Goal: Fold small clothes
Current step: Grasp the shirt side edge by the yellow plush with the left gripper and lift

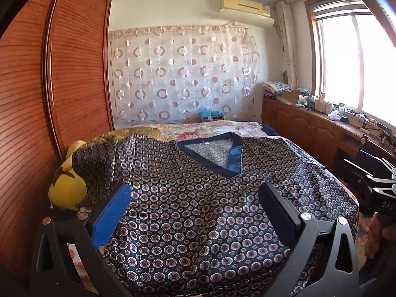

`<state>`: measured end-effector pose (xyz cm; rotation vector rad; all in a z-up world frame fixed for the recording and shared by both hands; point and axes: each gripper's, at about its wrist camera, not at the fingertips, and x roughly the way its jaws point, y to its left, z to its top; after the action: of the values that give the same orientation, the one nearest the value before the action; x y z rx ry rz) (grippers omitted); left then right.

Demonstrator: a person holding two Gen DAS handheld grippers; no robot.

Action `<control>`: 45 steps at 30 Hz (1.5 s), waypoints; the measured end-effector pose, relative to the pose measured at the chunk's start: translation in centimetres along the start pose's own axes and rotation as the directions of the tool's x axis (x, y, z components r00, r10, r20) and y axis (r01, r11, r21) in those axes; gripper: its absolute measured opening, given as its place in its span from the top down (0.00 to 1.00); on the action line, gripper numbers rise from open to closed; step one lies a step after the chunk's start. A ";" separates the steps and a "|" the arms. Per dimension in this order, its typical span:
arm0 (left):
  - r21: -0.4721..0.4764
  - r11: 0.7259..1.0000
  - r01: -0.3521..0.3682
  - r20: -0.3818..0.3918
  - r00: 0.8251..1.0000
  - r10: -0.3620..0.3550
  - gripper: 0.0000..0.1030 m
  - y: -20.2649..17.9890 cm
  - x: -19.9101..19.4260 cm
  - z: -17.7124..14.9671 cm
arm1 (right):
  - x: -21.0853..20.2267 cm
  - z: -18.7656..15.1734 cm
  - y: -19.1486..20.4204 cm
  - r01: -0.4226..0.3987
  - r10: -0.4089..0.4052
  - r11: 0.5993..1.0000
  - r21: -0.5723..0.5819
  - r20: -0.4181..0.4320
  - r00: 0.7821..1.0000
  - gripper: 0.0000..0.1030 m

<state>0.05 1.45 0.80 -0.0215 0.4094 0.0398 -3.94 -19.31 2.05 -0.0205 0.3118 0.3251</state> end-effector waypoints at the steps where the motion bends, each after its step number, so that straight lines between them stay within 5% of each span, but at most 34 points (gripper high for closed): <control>1: -0.002 1.000 -0.002 -0.008 1.000 0.002 0.00 0.3 0.3 0.0 | 0.3 -0.1 0.2 -0.003 0.003 1.000 -0.006 -0.002 1.000 0.00; 21: -0.043 0.991 -0.128 -0.190 0.975 0.117 0.00 10.3 7.7 -4.3 | 11.0 -0.6 2.8 -0.135 0.119 0.983 -0.126 -0.122 0.985 0.00; 27: -0.076 0.983 -0.168 -0.214 0.966 0.148 0.00 14.9 8.5 -4.4 | 13.4 -0.1 3.5 -0.214 0.193 0.971 -0.104 -0.182 0.964 0.00; 36: -0.214 0.960 -0.180 -0.276 0.954 0.117 0.21 20.9 10.3 -4.3 | 14.8 -0.6 4.7 -0.254 0.215 0.959 -0.125 -0.259 0.942 0.00; 39: -0.266 0.947 -0.181 -0.323 0.942 0.089 0.29 22.0 11.9 -4.8 | 15.0 -0.4 4.9 -0.244 0.200 0.959 -0.141 -0.268 0.942 0.00; 45: -0.284 0.930 -0.234 -0.419 0.903 0.099 0.29 22.2 14.2 -5.9 | 15.0 -0.4 5.5 -0.234 0.186 0.958 -0.169 -0.255 0.949 0.00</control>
<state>9.74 23.98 -10.53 -0.3297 0.8116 0.2803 7.66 -9.45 -2.76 -0.2242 0.5198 0.5682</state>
